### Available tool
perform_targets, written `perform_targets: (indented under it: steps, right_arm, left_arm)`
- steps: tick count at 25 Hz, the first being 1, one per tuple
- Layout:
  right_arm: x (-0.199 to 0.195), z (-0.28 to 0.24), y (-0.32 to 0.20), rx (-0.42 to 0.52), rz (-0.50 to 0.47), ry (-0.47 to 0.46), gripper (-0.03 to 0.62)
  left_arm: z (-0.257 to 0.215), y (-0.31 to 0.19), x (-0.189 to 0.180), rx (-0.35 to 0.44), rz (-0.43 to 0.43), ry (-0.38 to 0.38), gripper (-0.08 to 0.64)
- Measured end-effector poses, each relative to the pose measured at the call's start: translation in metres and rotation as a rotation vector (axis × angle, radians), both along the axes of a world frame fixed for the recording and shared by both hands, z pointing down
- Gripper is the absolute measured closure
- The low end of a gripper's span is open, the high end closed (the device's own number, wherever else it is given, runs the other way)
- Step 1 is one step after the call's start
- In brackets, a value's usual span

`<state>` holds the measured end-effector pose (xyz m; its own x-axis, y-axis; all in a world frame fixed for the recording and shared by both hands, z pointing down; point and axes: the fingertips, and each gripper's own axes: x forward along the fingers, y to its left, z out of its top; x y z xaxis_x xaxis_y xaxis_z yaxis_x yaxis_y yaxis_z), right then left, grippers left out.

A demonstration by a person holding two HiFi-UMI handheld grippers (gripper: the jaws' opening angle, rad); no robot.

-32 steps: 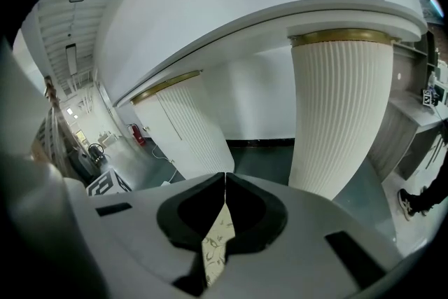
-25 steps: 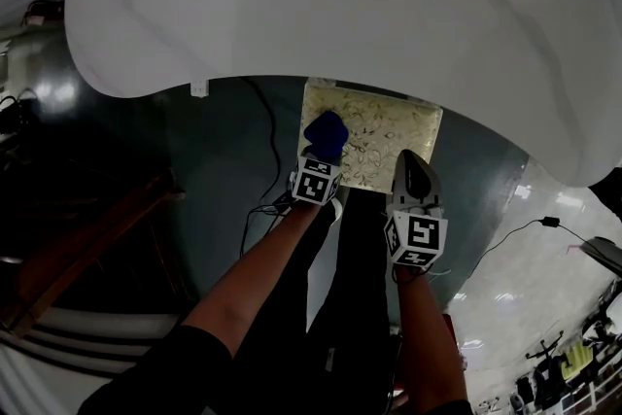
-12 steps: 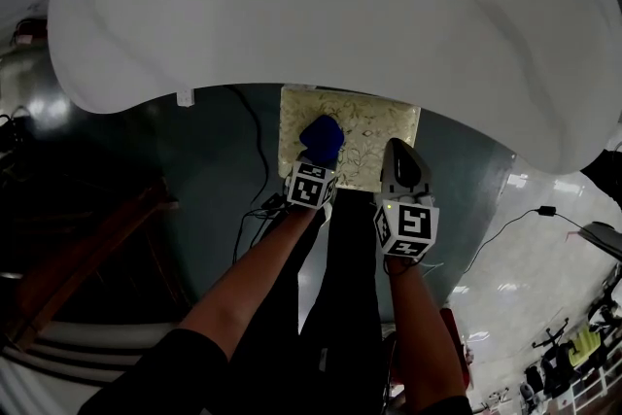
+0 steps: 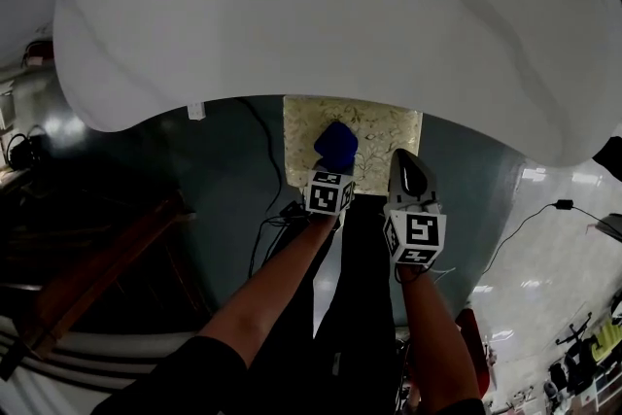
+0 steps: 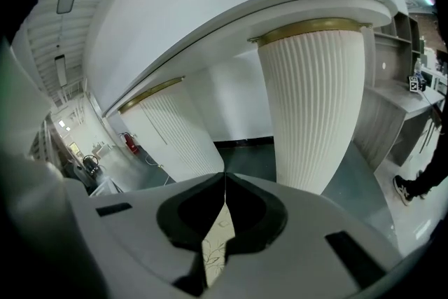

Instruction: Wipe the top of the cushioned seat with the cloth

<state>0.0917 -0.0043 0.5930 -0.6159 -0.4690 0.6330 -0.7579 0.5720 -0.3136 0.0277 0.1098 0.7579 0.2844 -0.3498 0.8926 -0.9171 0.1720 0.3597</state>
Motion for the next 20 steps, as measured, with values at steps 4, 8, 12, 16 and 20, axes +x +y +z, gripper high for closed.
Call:
perform_targets:
  steps: [4,8,12,16,20]
  right_arm:
    - [0.010,0.003,-0.002,-0.028,0.071,-0.017,0.555]
    - [0.025,0.005,-0.009,-0.052,0.137,-0.037,0.555]
    - [0.034,0.006,-0.018,-0.045,0.151,-0.034,0.555]
    - [0.042,0.007,-0.022,-0.047,0.175,-0.030,0.555]
    - [0.042,0.006,-0.021,-0.051,0.173,-0.034,0.555]
  left_arm:
    - [-0.001,-0.006,0.009,0.007,0.030,-0.004,0.520]
    - [-0.002,-0.012,0.025,0.007,0.068,0.008,0.520]
    - [0.000,-0.021,0.042,0.012,0.112,0.013,0.520]
    - [0.000,-0.026,0.052,0.003,0.074,0.044,0.520]
    - [-0.002,-0.027,0.059,-0.007,0.064,0.060,0.520]
